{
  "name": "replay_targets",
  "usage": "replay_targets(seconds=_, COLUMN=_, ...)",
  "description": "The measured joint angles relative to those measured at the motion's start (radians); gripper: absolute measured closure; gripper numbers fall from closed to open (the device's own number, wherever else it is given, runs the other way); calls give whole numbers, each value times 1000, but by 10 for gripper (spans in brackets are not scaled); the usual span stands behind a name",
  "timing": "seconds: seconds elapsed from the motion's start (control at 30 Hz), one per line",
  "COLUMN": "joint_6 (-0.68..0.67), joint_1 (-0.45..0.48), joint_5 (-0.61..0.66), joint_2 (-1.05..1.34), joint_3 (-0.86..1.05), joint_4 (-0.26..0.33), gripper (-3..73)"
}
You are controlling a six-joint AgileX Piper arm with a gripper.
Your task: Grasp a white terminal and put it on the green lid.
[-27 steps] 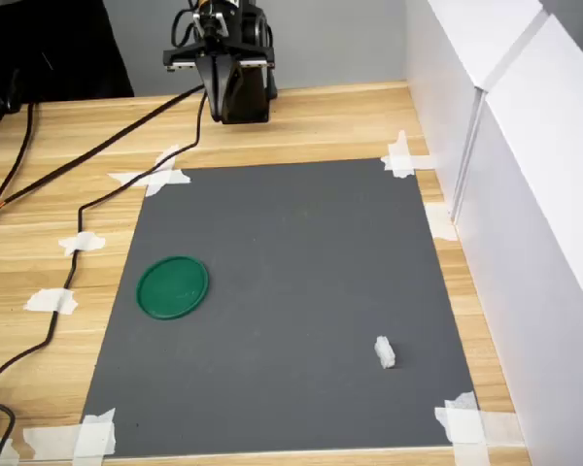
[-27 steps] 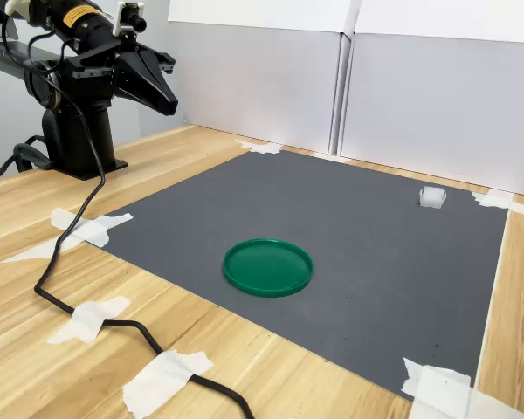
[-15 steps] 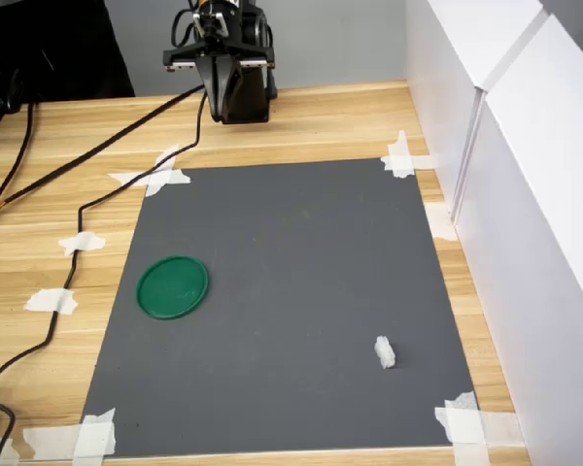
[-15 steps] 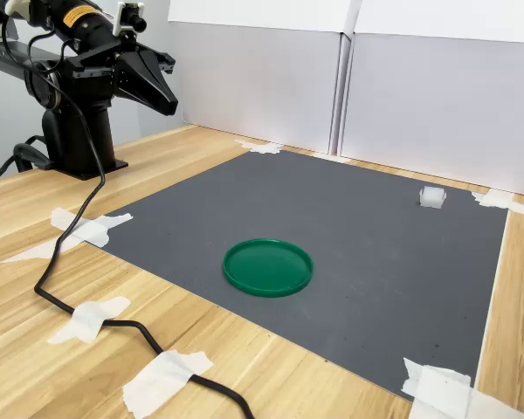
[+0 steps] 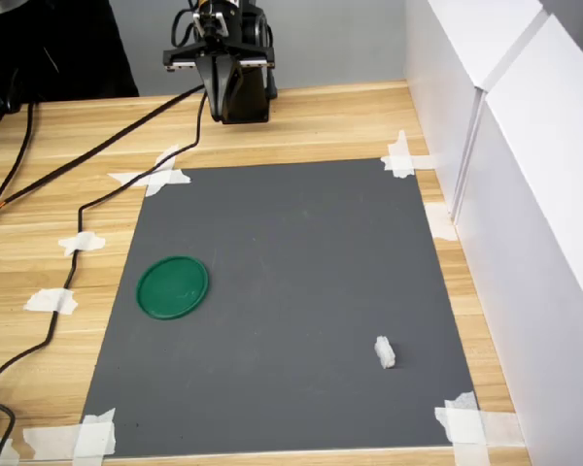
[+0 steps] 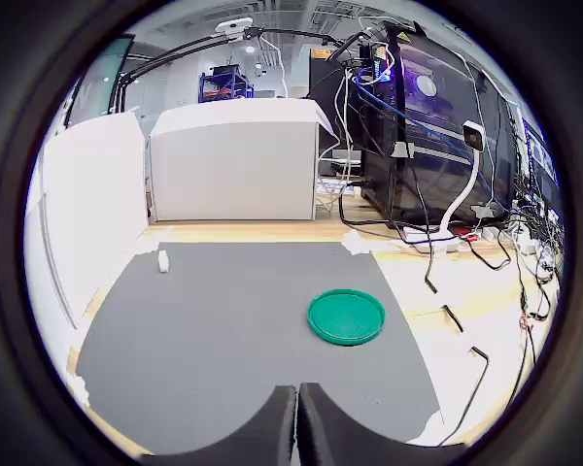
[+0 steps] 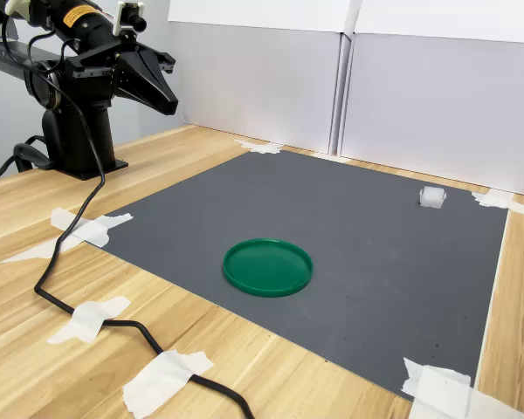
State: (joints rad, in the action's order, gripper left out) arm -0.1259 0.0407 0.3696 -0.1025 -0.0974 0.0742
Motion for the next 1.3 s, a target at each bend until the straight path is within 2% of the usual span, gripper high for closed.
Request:
replay_targets(seconds=0.2, joint_6=0, joint_1=0, joint_5=0, joint_2=-26, joint_3=5, joint_4=2, gripper=711)
replay_targets(seconds=0.4, joint_6=0, joint_1=0, joint_5=37, joint_2=-115, joint_3=-82, joint_4=5, gripper=711)
replay_targets(seconds=0.6, joint_6=0, joint_1=0, joint_5=129, joint_2=-297, joint_3=-237, joint_4=0, gripper=711)
replay_targets(seconds=0.93, joint_6=0, joint_1=0, joint_5=353, joint_2=-618, joint_3=-496, joint_4=-84, gripper=711)
replay_targets(seconds=1.17, joint_6=-6, joint_1=0, joint_5=423, joint_2=-814, joint_3=-615, joint_4=-98, gripper=711)
replay_targets(seconds=1.3, joint_6=-64, joint_1=0, joint_5=467, joint_2=-912, joint_3=-682, joint_4=-101, gripper=706)
